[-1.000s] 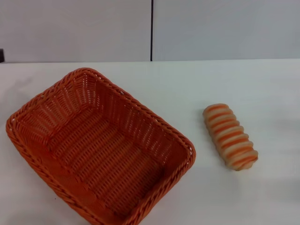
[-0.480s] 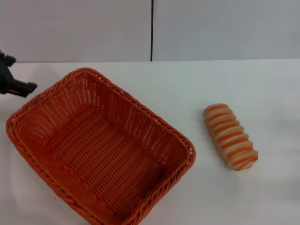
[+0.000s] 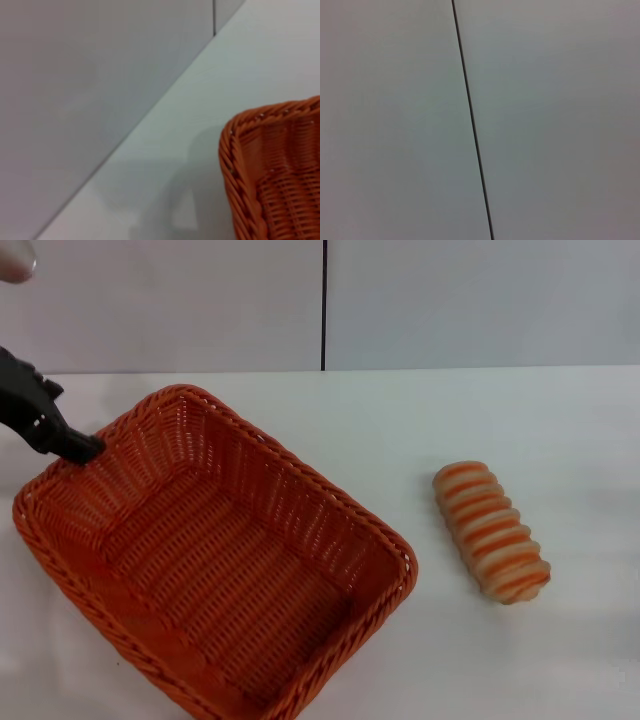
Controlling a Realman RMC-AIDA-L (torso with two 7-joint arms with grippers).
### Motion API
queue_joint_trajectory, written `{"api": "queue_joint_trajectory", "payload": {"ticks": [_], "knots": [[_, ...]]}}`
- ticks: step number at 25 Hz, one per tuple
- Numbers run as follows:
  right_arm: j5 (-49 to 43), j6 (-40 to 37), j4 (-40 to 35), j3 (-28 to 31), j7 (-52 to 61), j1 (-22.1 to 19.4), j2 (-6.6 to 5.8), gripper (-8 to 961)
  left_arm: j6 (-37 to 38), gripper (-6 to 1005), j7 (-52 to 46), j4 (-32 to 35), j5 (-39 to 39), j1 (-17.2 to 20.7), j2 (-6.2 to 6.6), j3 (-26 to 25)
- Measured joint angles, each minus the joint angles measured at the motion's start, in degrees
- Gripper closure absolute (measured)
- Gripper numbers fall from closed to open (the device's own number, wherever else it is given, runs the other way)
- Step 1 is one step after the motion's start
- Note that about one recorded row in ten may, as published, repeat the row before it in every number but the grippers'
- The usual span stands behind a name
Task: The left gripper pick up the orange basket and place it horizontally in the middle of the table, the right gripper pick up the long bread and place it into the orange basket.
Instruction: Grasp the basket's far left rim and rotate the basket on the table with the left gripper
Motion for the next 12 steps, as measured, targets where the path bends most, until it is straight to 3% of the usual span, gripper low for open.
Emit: {"api": "queue_joint_trajectory", "payload": {"ticks": [6, 12], "knots": [[0.0, 1.1, 0.0, 0.0, -0.1, 0.9, -0.03, 205, -1.1, 211, -1.5, -4.6, 0.2, -0.5, 0.02, 1.1], [0.0, 2.1, -0.2, -0.3, -0.2, 1.3, -0.05, 204, -5.8, 226, -2.6, -5.9, 0.9, 1.0, 0.08, 6.3]]}}
